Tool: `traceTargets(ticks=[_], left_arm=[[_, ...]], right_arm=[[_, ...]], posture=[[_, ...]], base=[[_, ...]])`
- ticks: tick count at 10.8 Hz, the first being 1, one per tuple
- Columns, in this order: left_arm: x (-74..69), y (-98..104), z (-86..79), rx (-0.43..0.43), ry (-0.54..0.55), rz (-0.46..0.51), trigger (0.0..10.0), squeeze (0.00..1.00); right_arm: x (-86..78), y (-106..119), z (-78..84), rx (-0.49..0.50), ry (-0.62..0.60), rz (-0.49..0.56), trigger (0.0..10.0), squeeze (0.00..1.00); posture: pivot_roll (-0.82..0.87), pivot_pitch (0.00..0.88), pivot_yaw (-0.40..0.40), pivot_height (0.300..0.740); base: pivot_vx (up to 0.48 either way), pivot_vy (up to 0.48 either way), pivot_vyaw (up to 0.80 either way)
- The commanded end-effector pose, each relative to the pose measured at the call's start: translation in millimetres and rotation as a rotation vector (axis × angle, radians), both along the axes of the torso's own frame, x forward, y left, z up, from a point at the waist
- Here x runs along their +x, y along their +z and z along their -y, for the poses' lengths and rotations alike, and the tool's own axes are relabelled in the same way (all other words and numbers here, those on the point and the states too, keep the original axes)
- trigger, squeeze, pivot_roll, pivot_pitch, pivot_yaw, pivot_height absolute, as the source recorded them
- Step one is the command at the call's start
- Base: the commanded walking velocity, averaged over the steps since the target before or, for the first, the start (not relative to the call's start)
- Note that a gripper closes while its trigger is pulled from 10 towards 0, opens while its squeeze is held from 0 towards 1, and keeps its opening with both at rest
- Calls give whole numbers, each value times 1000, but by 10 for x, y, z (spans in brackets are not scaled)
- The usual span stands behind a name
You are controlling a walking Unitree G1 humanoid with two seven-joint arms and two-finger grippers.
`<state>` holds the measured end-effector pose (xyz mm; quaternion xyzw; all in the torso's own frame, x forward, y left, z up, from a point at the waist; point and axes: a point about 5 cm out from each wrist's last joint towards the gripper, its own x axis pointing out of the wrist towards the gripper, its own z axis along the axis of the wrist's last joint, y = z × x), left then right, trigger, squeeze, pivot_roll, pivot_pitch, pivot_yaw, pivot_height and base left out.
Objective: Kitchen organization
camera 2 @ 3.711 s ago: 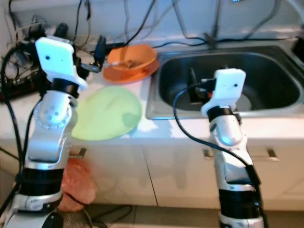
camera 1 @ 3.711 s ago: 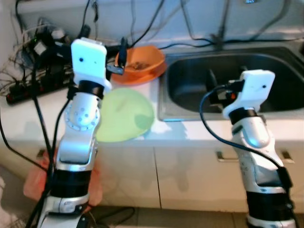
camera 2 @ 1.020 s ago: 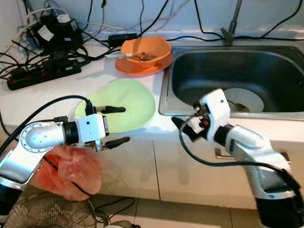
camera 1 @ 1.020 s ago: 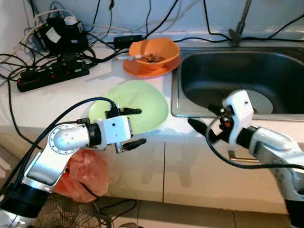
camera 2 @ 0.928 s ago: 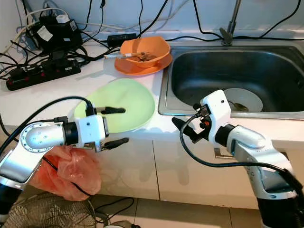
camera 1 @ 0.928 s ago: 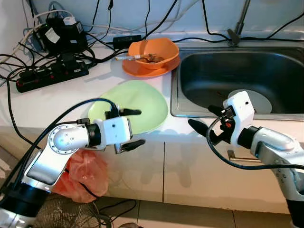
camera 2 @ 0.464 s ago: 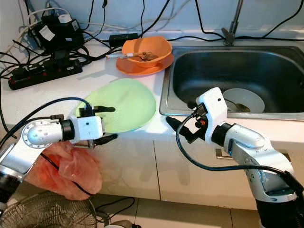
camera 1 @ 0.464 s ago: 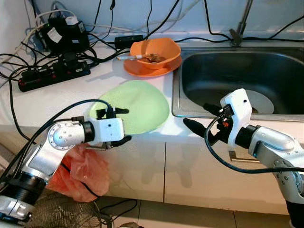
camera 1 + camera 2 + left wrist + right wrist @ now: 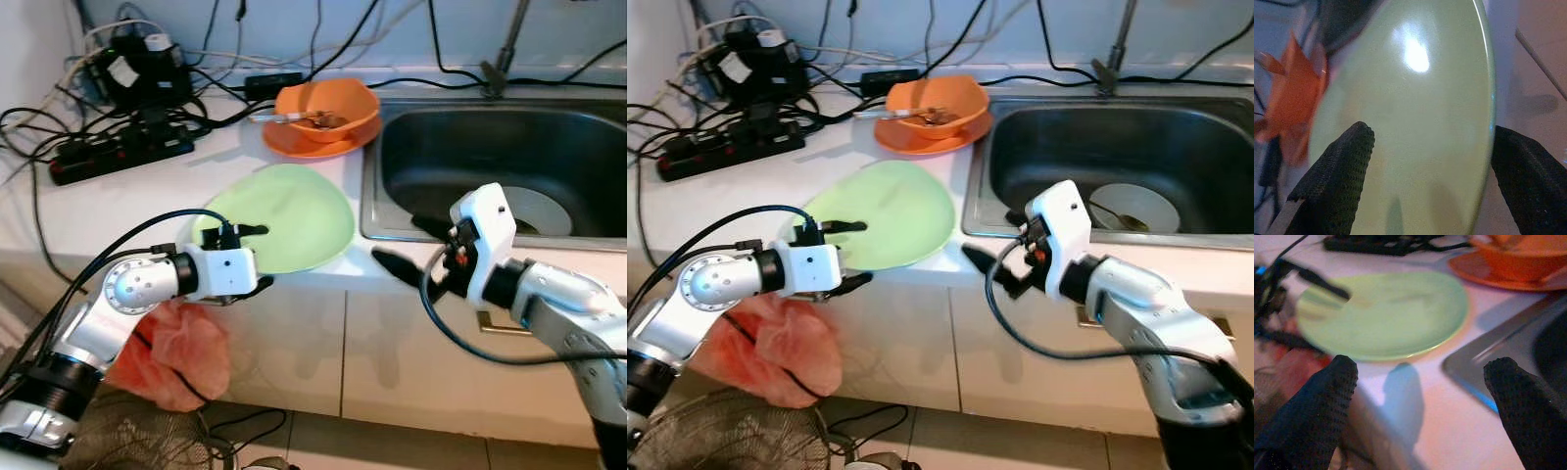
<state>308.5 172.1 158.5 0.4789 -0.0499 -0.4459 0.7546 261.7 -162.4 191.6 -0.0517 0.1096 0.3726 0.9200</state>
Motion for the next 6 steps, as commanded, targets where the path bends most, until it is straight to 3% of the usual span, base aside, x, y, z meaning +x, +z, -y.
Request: traceTargets(ticks=[1, 2, 3, 4, 5, 6], left_arm=[[95, 225, -48, -46, 39, 99, 0, 0], [96, 234, -35, -55, 37, 111, 4314, 0], [94, 267, 14, -84, 16, 143, 10000, 0], [99, 271, 34, -89, 8, 150, 10000, 0], [95, 235, 46, -68, -9, 139, 2627, 0], [92, 222, 52, -74, -16, 129, 0, 0]], right_arm=[[-39, 12, -8, -5, 29, -12, 10000, 0], [-58, -8, -2, -11, 37, -22, 10000, 0], [-71, -19, -2, -17, 40, -29, 10000, 0], [-73, -19, -6, -17, 43, -29, 10000, 0], [-72, -16, -10, -15, 44, -28, 10000, 0], [-71, -16, -11, -13, 44, -26, 10000, 0]], posture=[[123, 40, 107, 740], [121, 40, 107, 740], [120, 38, 107, 740], [120, 37, 108, 740], [120, 35, 109, 740], [120, 35, 109, 740]], base=[[0, 0, 0], [0, 0, 0], [0, 0, 0], [0, 0, 0], [0, 0, 0], [0, 0, 0]])
